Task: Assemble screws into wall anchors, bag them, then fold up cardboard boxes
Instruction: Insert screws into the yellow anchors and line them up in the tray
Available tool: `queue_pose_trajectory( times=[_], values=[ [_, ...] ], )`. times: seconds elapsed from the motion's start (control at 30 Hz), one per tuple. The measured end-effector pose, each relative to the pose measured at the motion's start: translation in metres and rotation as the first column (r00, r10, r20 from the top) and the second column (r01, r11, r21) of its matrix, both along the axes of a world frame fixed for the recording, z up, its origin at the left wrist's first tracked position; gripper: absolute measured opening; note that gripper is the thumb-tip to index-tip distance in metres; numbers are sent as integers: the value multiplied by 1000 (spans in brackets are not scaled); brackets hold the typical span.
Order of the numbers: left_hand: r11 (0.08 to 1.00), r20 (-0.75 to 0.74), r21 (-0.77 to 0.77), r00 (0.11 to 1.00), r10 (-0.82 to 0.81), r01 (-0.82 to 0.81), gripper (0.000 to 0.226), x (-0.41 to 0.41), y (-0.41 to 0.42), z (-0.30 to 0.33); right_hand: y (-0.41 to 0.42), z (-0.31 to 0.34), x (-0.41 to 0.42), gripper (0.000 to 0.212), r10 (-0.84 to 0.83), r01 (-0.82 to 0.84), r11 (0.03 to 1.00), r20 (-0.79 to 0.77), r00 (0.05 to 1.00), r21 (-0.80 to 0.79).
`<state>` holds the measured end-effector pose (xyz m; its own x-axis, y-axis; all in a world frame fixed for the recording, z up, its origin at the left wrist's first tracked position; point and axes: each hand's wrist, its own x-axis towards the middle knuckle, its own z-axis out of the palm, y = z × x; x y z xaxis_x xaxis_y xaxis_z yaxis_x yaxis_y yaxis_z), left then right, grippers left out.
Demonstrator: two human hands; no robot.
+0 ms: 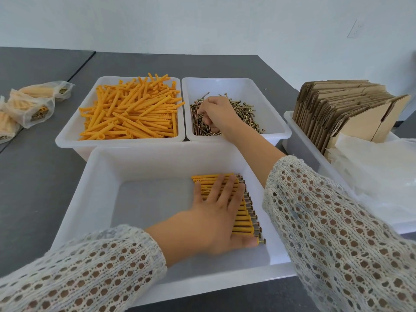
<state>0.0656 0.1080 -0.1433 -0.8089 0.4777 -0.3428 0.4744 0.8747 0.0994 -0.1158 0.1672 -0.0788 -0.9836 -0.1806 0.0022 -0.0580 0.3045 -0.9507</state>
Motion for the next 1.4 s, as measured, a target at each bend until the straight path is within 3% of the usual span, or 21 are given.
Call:
queue_pose_trajectory(
  times=[0.17,0.4,1.03,1.4],
  values=[
    [999,-1,16,999,39,-39,118,2,8,-7,0,-1,-2,18,-1,0,1000,2,1000,7],
    [995,-35,24,995,97,-97,113,5,17,-15,0,-2,-3,22,-7,7,1000,-8,1000,15],
    [991,-32,-110,997,-77,73,124,-6,12,4,0,-1,-2,21,-12,12,1000,12,1000,9],
    [999,-18,-19,999,-35,35,123,-3,13,-4,-1,-2,-3,24,-20,20,999,1,1000,28]
  ],
)
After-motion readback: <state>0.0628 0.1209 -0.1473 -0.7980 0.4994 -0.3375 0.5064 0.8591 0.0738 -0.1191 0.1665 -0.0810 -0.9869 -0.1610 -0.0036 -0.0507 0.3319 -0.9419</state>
